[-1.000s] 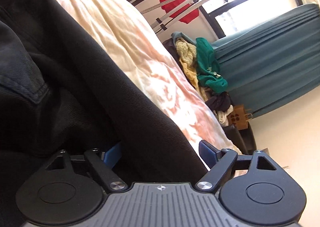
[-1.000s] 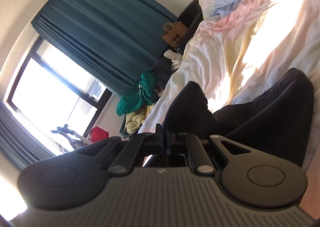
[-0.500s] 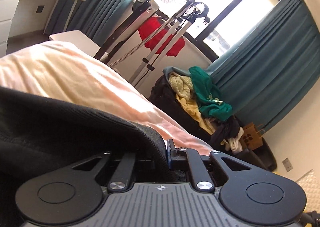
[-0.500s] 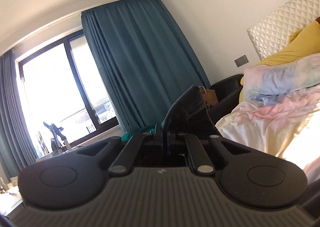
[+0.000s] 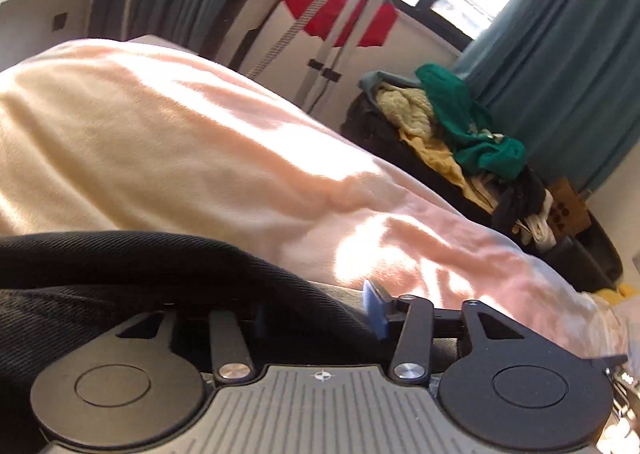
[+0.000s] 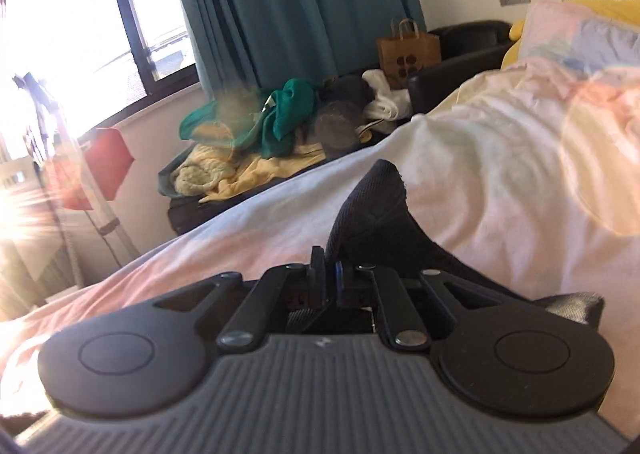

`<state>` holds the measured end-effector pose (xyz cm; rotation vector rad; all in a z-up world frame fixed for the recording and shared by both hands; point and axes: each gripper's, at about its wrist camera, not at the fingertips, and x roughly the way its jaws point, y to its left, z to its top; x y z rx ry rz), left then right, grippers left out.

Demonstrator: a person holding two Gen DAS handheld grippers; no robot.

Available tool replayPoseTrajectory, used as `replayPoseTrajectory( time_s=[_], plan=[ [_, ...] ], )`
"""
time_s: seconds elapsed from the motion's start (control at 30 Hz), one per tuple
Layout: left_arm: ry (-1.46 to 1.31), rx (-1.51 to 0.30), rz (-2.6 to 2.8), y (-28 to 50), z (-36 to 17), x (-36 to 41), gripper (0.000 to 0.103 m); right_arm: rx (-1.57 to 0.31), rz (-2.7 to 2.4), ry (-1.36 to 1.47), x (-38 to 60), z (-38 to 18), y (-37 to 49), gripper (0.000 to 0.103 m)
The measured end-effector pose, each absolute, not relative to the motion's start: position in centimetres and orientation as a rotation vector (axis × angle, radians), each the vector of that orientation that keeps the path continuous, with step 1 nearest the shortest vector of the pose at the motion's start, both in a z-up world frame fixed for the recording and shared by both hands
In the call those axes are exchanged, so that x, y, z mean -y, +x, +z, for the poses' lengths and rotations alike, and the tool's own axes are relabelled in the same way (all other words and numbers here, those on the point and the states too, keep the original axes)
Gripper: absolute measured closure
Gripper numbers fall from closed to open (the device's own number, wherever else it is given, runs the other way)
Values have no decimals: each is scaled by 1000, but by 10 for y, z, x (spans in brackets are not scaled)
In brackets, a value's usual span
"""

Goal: Fold clothes

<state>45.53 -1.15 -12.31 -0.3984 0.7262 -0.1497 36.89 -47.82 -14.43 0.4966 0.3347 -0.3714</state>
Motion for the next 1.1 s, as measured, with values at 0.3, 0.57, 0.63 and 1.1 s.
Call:
replayPoseTrajectory(
  time_s=[0.3, 0.57, 0.63, 1.1],
  plan=[
    [-82, -594, -393, 356, -76, 49, 28, -353, -320, 632, 513, -130, 302, 35],
    [248, -632, -412, 267, -107, 76, 25, -500, -360, 871, 537, -147, 257, 36],
    [280, -650, -384, 266, -119, 80, 26, -542, -351, 910, 535, -156, 256, 36],
    [301, -594, -458, 299, -119, 80, 98, -406, -471, 724, 520, -131, 283, 98]
  ],
)
